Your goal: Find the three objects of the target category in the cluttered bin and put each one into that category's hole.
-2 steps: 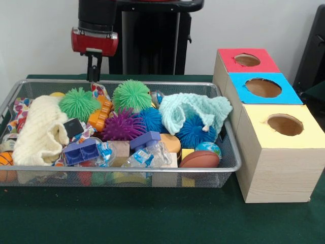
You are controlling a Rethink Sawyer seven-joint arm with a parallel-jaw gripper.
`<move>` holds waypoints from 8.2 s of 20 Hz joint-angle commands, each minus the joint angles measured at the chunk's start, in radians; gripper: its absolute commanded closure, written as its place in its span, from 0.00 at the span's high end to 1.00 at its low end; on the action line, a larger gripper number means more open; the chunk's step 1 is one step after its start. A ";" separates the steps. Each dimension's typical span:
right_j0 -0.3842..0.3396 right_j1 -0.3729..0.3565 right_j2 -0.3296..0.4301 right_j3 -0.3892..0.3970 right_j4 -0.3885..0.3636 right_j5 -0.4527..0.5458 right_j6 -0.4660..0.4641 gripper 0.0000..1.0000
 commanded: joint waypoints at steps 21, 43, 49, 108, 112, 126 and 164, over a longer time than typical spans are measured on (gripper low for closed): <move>0.055 0.077 0.029 -0.004 -0.014 0.011 0.116 1.00; 0.084 0.223 -0.067 -0.073 -0.081 -0.097 0.080 1.00; 0.063 0.153 -0.023 -0.018 -0.069 -0.038 0.069 1.00; 0.045 0.489 -0.162 -0.149 -0.092 -0.249 0.096 1.00; 0.044 0.517 -0.165 -0.150 -0.086 -0.261 0.099 1.00; 0.004 0.514 -0.100 -0.108 -0.089 -0.241 0.117 0.00; 0.012 -0.302 0.165 0.285 0.205 0.209 0.095 0.00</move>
